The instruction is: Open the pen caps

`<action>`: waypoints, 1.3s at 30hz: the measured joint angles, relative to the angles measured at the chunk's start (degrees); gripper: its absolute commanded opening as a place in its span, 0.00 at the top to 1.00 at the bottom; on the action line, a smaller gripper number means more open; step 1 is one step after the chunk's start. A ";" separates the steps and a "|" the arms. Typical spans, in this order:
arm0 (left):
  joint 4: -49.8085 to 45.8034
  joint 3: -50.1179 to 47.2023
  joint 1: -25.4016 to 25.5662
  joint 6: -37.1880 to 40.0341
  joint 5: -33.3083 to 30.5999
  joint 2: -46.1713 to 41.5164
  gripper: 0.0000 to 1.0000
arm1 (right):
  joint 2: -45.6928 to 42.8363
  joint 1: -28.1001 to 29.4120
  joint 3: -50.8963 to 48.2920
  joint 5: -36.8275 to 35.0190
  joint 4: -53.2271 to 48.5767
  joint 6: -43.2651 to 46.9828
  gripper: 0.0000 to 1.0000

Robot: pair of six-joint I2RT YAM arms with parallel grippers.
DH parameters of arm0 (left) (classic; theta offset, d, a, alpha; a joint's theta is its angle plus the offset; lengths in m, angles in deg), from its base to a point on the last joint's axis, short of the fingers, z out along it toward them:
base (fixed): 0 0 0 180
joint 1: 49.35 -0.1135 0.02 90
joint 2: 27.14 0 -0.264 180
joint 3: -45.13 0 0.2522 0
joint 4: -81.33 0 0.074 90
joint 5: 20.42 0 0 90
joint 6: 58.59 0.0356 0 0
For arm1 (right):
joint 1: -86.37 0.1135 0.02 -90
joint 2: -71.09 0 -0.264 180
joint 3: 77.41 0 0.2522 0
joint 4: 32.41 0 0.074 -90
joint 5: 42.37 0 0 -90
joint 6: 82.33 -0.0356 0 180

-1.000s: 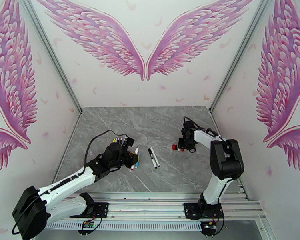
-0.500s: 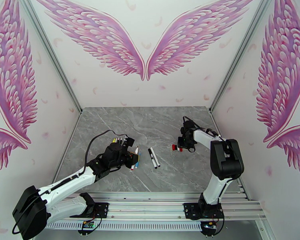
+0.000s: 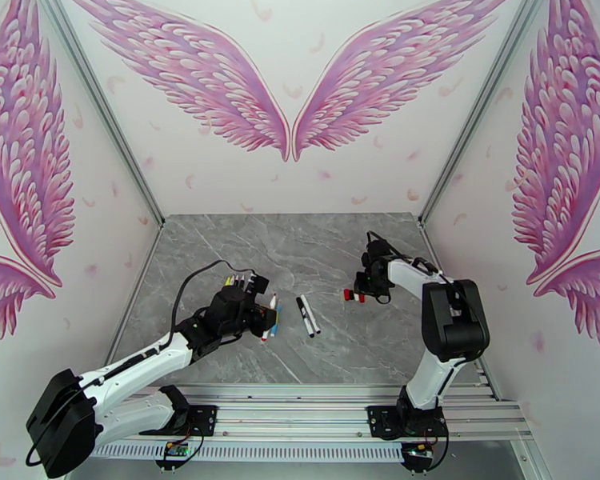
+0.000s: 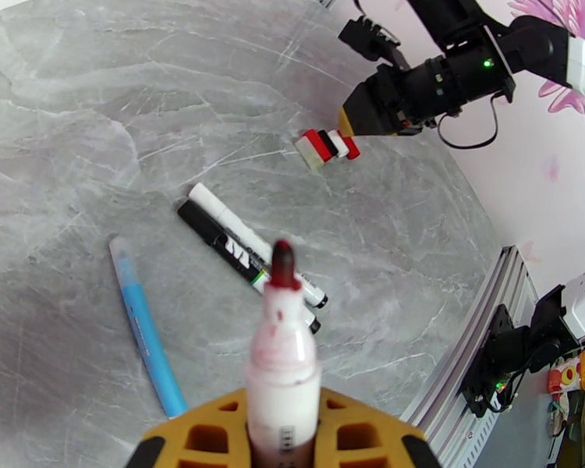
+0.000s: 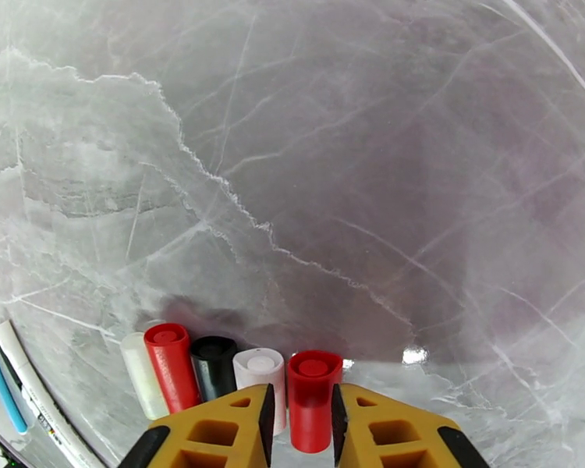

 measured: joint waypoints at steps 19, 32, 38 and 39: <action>-15.67 14.64 -0.96 2.95 -19.69 16.76 0.98 | -36.94 7.21 -20.96 8.17 9.44 -7.50 0.16; -19.32 22.45 -4.79 4.46 -31.74 31.47 0.98 | -47.04 21.62 -29.97 15.47 20.94 -14.60 0.01; -20.44 25.40 -6.64 4.61 -35.08 36.26 0.98 | -47.52 25.88 -30.34 15.17 24.52 -16.65 0.01; -20.52 25.97 -6.78 4.63 -35.74 36.96 0.98 | -47.50 26.40 -30.34 14.95 24.85 -16.83 0.01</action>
